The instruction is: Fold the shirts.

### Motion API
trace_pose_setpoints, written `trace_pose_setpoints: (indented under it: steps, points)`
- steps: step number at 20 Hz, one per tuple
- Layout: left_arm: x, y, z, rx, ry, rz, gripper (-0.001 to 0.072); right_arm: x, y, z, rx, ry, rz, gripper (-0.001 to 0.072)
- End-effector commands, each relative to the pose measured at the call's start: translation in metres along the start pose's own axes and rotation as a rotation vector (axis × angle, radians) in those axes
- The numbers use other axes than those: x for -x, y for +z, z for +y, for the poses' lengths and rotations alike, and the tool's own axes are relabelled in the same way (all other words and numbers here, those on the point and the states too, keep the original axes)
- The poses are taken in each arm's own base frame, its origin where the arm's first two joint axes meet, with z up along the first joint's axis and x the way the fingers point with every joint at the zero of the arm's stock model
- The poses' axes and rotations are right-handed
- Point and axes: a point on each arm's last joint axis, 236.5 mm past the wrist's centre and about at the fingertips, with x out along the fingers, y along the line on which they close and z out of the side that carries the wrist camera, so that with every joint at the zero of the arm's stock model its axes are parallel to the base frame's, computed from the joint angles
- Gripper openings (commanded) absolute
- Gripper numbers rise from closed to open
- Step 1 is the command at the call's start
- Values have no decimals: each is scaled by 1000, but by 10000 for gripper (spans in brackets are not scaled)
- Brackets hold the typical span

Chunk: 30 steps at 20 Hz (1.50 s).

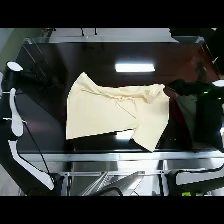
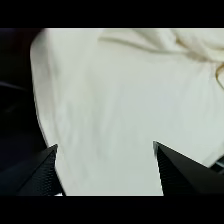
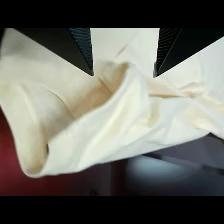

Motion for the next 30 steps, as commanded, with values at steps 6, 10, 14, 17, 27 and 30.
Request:
trace_pose_setpoints:
  steps: [6, 10, 14, 17, 27, 30]
  points:
    - [-46, -168, 7, 337, -122, 308, 665, 31, -113, -49, -216, -60, 350, 433]
    - [-68, -203, -1, 373, -90, 308, 666, 25, -133, -53, -235, -51, 381, 433]
    - [-91, -232, -18, 360, -75, 382, 665, 26, -135, -51, -237, -43, 393, 433]
    - [-87, -232, -21, 317, -65, 410, 665, 29, -142, -45, -241, -21, 426, 433]
    - [-17, -214, 15, 279, 164, 138, 666, 28, -137, -50, -229, -43, 402, 432]
    - [-44, -226, 19, 283, 186, 122, 665, 26, -134, -53, -217, -52, 387, 433]
